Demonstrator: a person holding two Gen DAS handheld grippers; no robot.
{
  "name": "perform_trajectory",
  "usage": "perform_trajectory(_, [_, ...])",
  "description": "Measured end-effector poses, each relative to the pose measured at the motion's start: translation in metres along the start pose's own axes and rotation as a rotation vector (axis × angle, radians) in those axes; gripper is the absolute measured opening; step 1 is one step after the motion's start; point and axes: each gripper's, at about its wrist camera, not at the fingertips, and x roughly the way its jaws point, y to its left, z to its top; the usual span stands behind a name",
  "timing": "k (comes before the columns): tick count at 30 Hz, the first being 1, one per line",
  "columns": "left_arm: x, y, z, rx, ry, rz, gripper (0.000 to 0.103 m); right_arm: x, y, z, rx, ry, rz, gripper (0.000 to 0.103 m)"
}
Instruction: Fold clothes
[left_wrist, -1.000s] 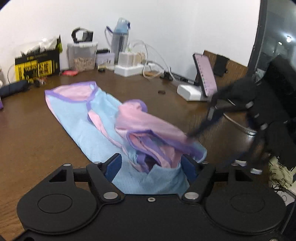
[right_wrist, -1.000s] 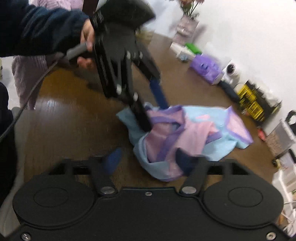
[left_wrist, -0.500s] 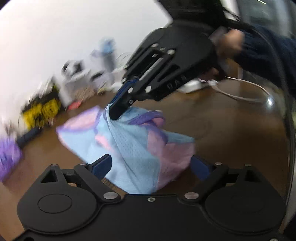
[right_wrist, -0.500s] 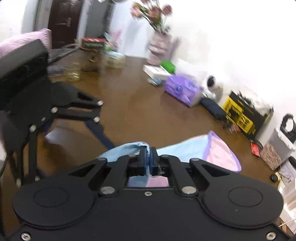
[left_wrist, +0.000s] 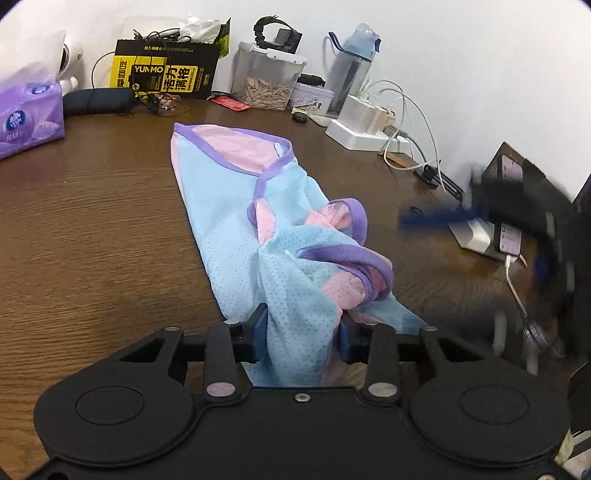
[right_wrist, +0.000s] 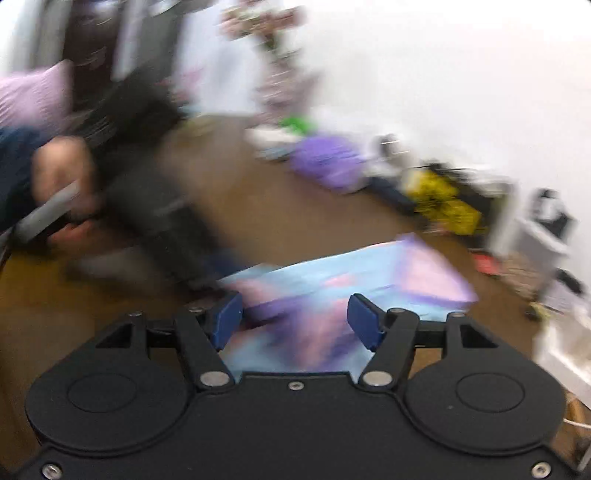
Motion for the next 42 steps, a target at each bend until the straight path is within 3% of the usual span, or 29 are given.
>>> perform_trajectory(2, [-0.004,0.001,-0.001,-0.012,-0.007,0.025,0.044,0.019,0.008,-0.012,-0.015,0.066,-0.012,0.067])
perform_trajectory(3, [-0.007,0.001,-0.002,-0.010,-0.013,0.040,0.049,0.025,0.008,-0.017,0.006,0.080,-0.013,0.060])
perform_trajectory(4, [-0.011,-0.002,-0.007,0.023,-0.024,0.063,0.050,0.026,0.006,-0.020,0.048,0.062,0.004,0.051])
perform_trajectory(7, [-0.015,-0.010,-0.016,0.067,-0.025,0.087,0.049,0.024,0.005,-0.025,0.114,0.046,0.028,0.037])
perform_trajectory(11, [-0.031,-0.024,-0.034,0.075,-0.004,0.127,0.045,0.013,0.010,-0.033,0.208,0.028,0.094,0.024])
perform_trajectory(15, [-0.067,-0.044,-0.076,0.131,0.021,0.073,0.048,-0.028,0.038,-0.046,0.284,0.010,0.202,0.019])
perform_trajectory(17, [-0.088,-0.054,-0.096,0.162,0.028,0.047,0.056,-0.054,0.054,-0.052,0.324,-0.002,0.262,0.019])
perform_trajectory(19, [-0.113,-0.064,-0.114,0.255,-0.018,0.056,0.086,-0.072,0.072,-0.057,0.357,-0.009,0.299,0.019])
perform_trajectory(20, [-0.124,-0.069,-0.121,0.312,-0.051,0.062,0.091,-0.082,0.082,-0.060,0.366,-0.009,0.298,0.019])
perform_trajectory(23, [-0.153,-0.093,-0.153,0.538,-0.186,0.071,0.097,-0.100,0.104,-0.065,0.345,-0.011,0.261,0.027])
perform_trajectory(24, [-0.155,-0.098,-0.159,0.584,-0.201,0.073,0.097,-0.104,0.110,-0.065,0.316,-0.008,0.238,0.040])
perform_trajectory(25, [-0.157,-0.106,-0.172,0.699,-0.231,0.079,0.097,-0.114,0.122,-0.063,0.256,-0.006,0.186,0.053])
perform_trajectory(26, [-0.156,-0.111,-0.178,0.758,-0.239,0.080,0.097,-0.121,0.133,-0.061,0.197,-0.005,0.144,0.062])
perform_trajectory(27, [-0.153,-0.113,-0.180,0.795,-0.238,0.081,0.097,-0.126,0.139,-0.058,0.142,-0.008,0.125,0.078])
perform_trajectory(28, [-0.148,-0.118,-0.186,0.873,-0.228,0.084,0.097,-0.130,0.146,-0.056,0.087,-0.010,0.106,0.080])
perform_trajectory(31, [-0.141,-0.122,-0.193,0.972,-0.206,0.056,0.097,-0.136,0.161,-0.050,-0.054,0.009,0.071,0.080])
perform_trajectory(34, [-0.133,-0.118,-0.190,0.988,-0.138,0.009,0.097,-0.127,0.165,-0.052,-0.096,0.056,0.091,0.078])
perform_trajectory(35, [-0.129,-0.116,-0.188,0.967,-0.119,0.006,0.096,-0.125,0.163,-0.053,-0.078,0.059,0.103,0.076])
perform_trajectory(37, [-0.126,-0.112,-0.184,0.917,-0.095,-0.017,0.089,-0.122,0.158,-0.056,-0.045,0.064,0.110,0.055])
perform_trajectory(39, [-0.123,-0.109,-0.180,0.877,-0.054,-0.063,0.080,-0.119,0.152,-0.057,-0.005,0.070,0.112,0.041])
perform_trajectory(41, [-0.115,-0.109,-0.177,0.831,0.069,-0.111,0.068,-0.120,0.152,-0.058,-0.003,0.070,0.124,0.033])
perform_trajectory(42, [-0.114,-0.109,-0.177,0.830,0.094,-0.112,0.065,-0.123,0.153,-0.058,-0.004,0.063,0.135,0.012])
